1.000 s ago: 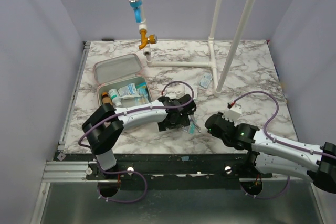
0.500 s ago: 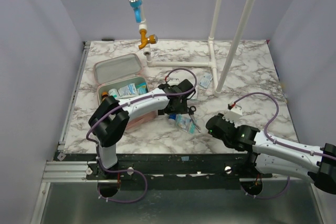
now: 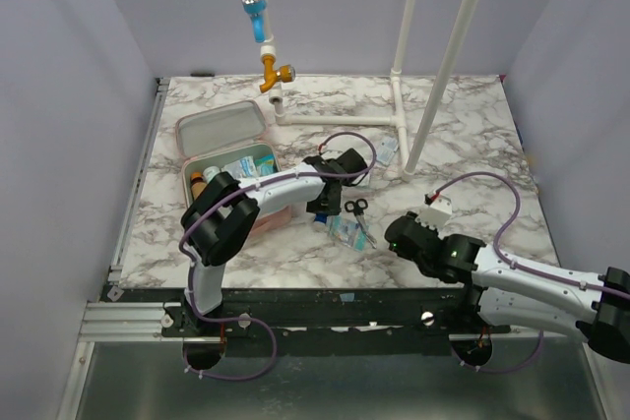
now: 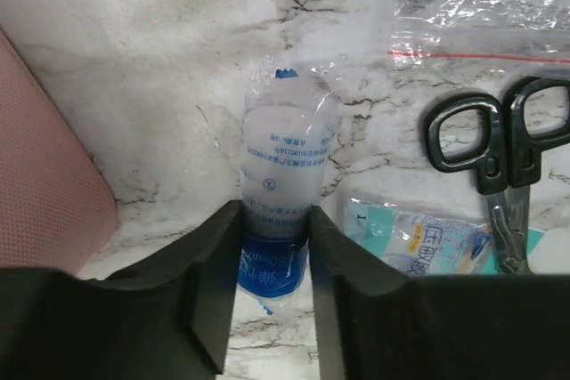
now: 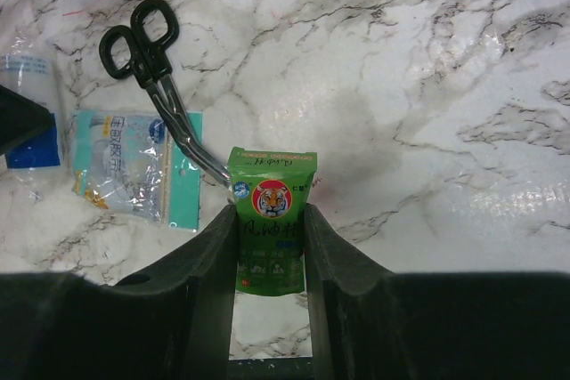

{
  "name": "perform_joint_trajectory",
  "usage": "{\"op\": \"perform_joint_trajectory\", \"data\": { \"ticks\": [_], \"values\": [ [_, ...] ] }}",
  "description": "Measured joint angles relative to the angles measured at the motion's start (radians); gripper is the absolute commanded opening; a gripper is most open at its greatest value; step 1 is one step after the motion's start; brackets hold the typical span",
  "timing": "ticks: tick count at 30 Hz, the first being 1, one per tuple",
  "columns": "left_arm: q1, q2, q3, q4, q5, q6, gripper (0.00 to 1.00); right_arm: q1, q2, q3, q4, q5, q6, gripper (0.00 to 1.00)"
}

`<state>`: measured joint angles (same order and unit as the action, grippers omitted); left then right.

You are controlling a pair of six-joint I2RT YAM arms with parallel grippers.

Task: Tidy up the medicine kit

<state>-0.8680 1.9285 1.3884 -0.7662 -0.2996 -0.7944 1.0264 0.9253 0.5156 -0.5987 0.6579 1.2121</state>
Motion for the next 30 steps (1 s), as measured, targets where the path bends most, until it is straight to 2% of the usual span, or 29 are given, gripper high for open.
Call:
{"op": "perform_joint_trajectory", "data": {
  "ticks": [3, 6, 12, 22, 27, 30],
  "values": [
    [0.013, 0.0, -0.01, 0.016, 0.006, 0.011, 0.15, 0.0, 0.007, 0.0, 0.0, 0.0, -0.002, 0.33],
    [0.024, -0.005, -0.013, 0.024, 0.011, 0.023, 0.0, 0.0, 0.015, 0.0, 0.0, -0.001, -0.002, 0.34],
    [0.035, -0.053, -0.014, 0.019, 0.029, 0.06, 0.0, 0.0, 0.035, 0.01, -0.001, -0.001, -0.008, 0.34],
    [0.048, -0.329, 0.045, -0.061, 0.035, 0.099, 0.0, 0.0, 0.076, 0.108, 0.008, 0.0, -0.048, 0.34],
    [0.11, -0.452, 0.044, -0.11, 0.029, 0.121, 0.0, 0.0, 0.127, 0.184, 0.058, -0.001, -0.143, 0.33],
    [0.179, -0.523, -0.016, -0.116, 0.031, 0.138, 0.0, 0.0, 0.196, 0.261, 0.108, -0.021, -0.223, 0.33]
  ]
}}
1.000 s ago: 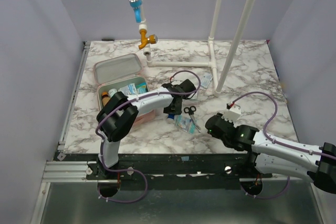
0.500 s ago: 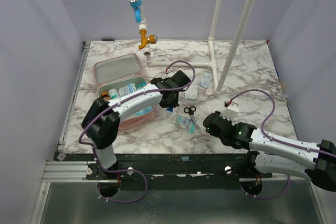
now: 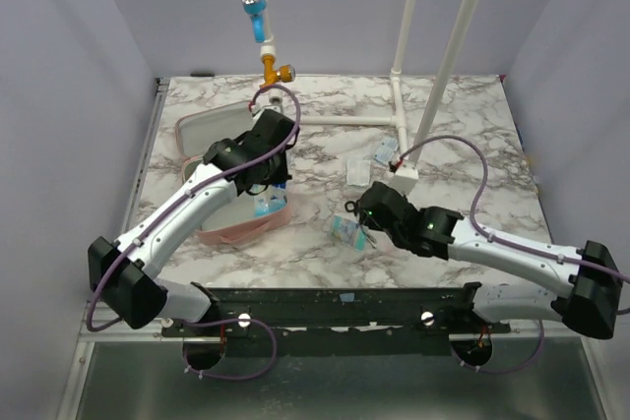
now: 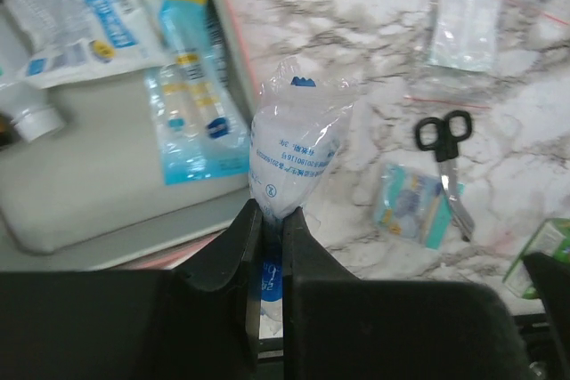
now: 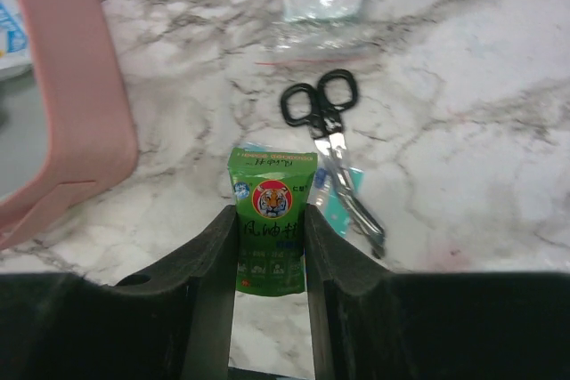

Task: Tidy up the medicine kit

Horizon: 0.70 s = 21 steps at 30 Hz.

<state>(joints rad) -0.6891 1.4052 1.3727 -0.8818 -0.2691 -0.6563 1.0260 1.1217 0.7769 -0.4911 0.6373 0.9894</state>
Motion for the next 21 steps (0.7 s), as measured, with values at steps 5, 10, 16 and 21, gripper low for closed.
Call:
{"op": "perform_joint_trajectory", "data": {
  "ticks": [5, 10, 16, 21],
  "values": [
    [0.144, -0.121, -0.151, -0.012, 0.008, 0.026, 0.0, 0.0, 0.195, 0.192, 0.089, -0.077, -0.122, 0.32],
    [0.256, -0.178, -0.246, -0.019, 0.034, 0.045, 0.0, 0.0, 0.399, 0.377, 0.168, -0.185, -0.221, 0.32],
    [0.372, -0.192, -0.343, -0.006, 0.075, 0.066, 0.0, 0.006, 0.637, 0.605, 0.22, -0.29, -0.314, 0.32],
    [0.43, -0.19, -0.425, 0.025, 0.098, 0.072, 0.0, 0.014, 0.761, 0.709, 0.252, -0.352, -0.365, 0.32]
  ]
}}
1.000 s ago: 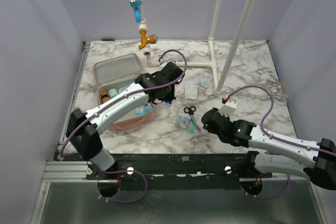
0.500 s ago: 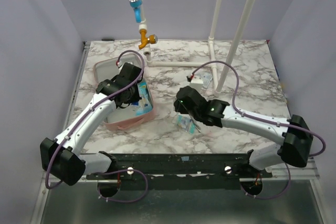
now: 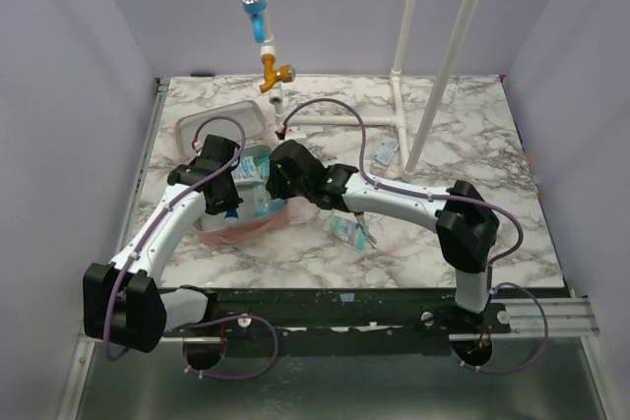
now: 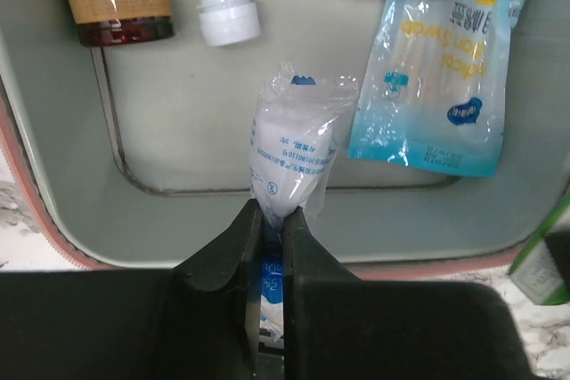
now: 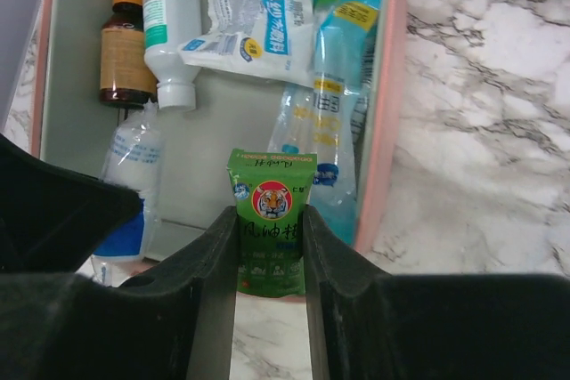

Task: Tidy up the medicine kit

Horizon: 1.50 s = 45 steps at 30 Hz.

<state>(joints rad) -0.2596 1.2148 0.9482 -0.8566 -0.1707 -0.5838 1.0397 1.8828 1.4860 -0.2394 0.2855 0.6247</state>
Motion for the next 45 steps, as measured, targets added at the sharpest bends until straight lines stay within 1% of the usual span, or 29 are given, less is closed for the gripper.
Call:
{"op": "perform_joint_trajectory", "data": {
  "ticks": [6, 14, 20, 23, 27, 30, 31, 33, 38, 43, 45],
  "values": [
    [0.058, 0.037, -0.024, 0.032, 0.004, -0.009, 0.01, 0.0, 0.118, 0.098, 0.018, -0.054, -0.025, 0.33],
    [0.134, 0.069, -0.031, 0.007, -0.047, -0.018, 0.04, 0.005, 0.281, 0.211, 0.034, -0.12, -0.037, 0.33],
    [0.205, 0.073, -0.031, -0.016, -0.064, 0.006, 0.05, 0.03, 0.358, 0.278, 0.033, -0.149, -0.033, 0.36],
    [0.227, 0.084, -0.031, -0.017, -0.063, 0.019, 0.08, 0.05, 0.387, 0.321, 0.031, -0.163, -0.031, 0.37],
    [0.238, 0.108, -0.044, -0.006, -0.055, 0.031, 0.17, 0.075, 0.416, 0.375, 0.029, -0.174, -0.028, 0.4],
    [0.241, 0.145, -0.054, 0.011, -0.04, 0.042, 0.29, 0.089, 0.433, 0.404, 0.024, -0.179, -0.023, 0.44],
    [0.243, 0.156, -0.055, 0.015, -0.034, 0.042, 0.36, 0.092, 0.439, 0.411, 0.021, -0.18, -0.022, 0.46],
    [0.245, 0.176, -0.058, 0.02, -0.023, 0.048, 0.46, 0.097, 0.443, 0.414, 0.018, -0.18, -0.018, 0.48],
    [0.245, 0.159, -0.06, 0.0, -0.019, 0.052, 0.55, 0.099, 0.446, 0.414, 0.002, -0.179, -0.016, 0.55],
    [0.245, 0.092, -0.06, -0.03, -0.02, 0.05, 0.64, 0.097, 0.446, 0.414, -0.006, -0.176, -0.016, 0.57],
    [0.245, 0.063, -0.061, -0.034, -0.026, 0.043, 0.64, 0.098, 0.441, 0.407, -0.005, -0.179, -0.014, 0.57]
  ]
}}
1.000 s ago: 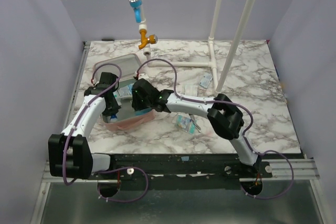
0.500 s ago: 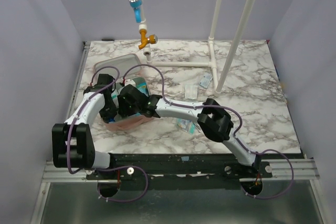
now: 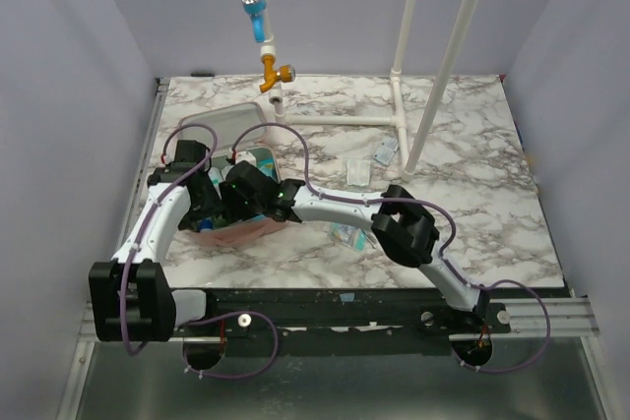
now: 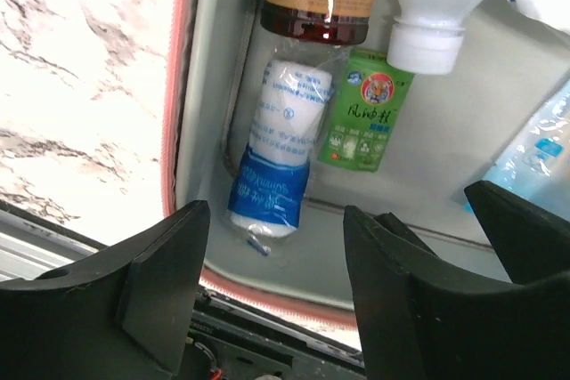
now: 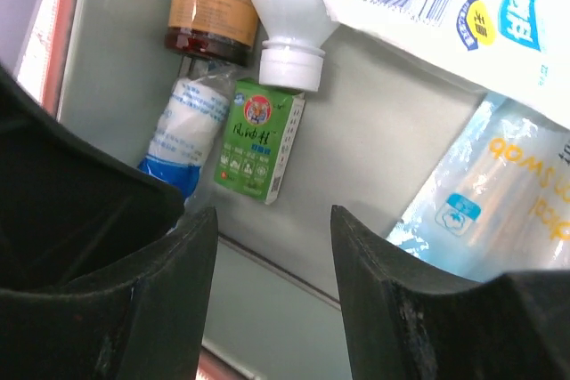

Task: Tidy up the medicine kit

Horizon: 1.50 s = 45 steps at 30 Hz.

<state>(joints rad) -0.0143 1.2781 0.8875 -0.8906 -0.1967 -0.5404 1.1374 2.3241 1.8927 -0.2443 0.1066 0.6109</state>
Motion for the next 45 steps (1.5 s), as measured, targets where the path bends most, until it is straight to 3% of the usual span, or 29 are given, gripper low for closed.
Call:
{"op": "perform_joint_trajectory", "data": {
  "ticks": [8, 22, 29, 35, 45],
  "values": [
    [0.0, -0.159, 0.029, -0.056, -0.008, -0.025, 0.65, 0.004, -0.14, -0.158, 0.016, 0.04, -0.002, 0.6],
    [-0.027, -0.4, 0.049, -0.063, 0.131, -0.021, 0.71, 0.006, -0.606, -0.52, 0.031, 0.252, 0.004, 0.69],
    [-0.261, -0.424, 0.071, -0.085, 0.148, -0.076, 0.71, -0.017, -0.668, -0.588, -0.064, 0.377, 0.009, 0.69],
    [-0.497, -0.389, 0.114, -0.082, 0.132, -0.169, 0.71, -0.128, -0.713, -0.656, -0.109, 0.403, 0.01, 0.69],
    [-0.828, -0.124, 0.138, 0.005, 0.099, -0.307, 0.71, -0.319, -0.789, -0.78, -0.133, 0.402, 0.03, 0.69]
  ]
}}
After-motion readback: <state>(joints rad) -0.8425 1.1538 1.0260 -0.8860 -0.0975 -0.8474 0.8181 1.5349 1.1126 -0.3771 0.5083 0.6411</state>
